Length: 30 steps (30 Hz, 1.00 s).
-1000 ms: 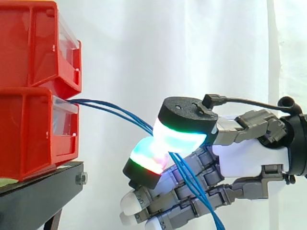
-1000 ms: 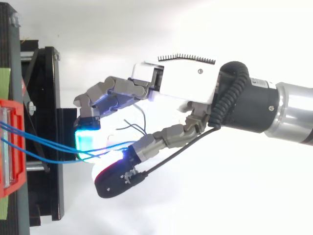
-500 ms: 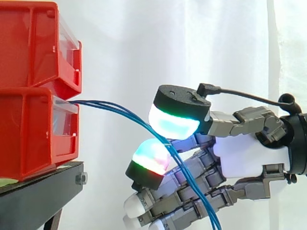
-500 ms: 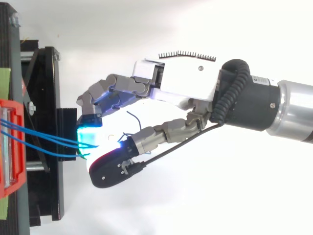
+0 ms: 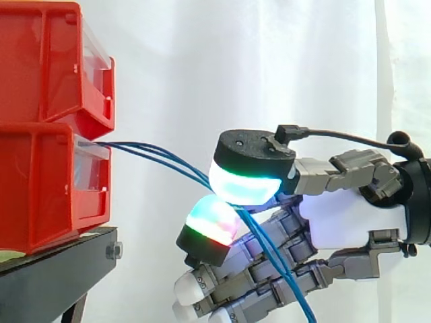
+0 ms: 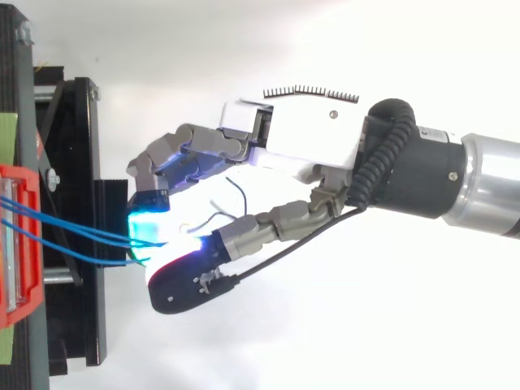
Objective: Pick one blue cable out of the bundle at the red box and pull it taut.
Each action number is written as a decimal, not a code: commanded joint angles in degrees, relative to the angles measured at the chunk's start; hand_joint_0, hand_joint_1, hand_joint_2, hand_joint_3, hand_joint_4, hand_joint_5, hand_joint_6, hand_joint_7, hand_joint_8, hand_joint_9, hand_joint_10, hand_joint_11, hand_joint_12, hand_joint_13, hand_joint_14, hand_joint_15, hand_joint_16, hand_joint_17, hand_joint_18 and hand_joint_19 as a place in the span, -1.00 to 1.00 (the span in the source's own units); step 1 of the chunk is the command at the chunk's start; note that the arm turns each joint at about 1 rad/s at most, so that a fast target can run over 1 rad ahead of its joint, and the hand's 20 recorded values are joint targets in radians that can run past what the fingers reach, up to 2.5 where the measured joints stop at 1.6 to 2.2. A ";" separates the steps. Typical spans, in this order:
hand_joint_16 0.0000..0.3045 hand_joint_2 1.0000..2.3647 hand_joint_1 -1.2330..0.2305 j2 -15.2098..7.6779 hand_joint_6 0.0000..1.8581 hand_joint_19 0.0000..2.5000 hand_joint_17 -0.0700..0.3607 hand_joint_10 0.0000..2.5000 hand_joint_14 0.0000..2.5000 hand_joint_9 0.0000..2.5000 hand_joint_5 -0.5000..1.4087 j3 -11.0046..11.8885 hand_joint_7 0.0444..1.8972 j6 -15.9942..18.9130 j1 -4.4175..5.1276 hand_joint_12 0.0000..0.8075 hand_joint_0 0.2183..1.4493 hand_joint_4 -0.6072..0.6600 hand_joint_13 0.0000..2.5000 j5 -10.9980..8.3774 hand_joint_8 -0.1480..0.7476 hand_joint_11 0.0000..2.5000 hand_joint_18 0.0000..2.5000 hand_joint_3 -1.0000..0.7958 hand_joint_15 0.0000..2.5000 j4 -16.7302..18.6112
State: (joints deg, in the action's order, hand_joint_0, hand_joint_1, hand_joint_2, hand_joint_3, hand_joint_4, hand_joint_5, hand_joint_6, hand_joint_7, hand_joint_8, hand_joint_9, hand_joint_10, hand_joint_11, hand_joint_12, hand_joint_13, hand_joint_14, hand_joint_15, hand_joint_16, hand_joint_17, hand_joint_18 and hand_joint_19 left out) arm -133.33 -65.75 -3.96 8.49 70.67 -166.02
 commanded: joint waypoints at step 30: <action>-0.62 -0.99 -0.52 0.00 -0.05 -0.83 -0.07 -0.98 -0.99 -0.14 -0.67 0.01 0.34 3.25 0.21 -0.04 -0.20 0.25 -0.63 -2.11 0.15 -0.09 -0.65 -0.38 -0.85 -1.50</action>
State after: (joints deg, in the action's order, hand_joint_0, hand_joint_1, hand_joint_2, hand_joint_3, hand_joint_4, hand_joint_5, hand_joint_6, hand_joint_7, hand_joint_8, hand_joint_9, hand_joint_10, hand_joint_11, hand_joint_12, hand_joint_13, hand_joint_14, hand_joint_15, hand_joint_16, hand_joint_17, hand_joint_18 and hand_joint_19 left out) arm -133.33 -65.74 -0.79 8.71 68.90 -167.49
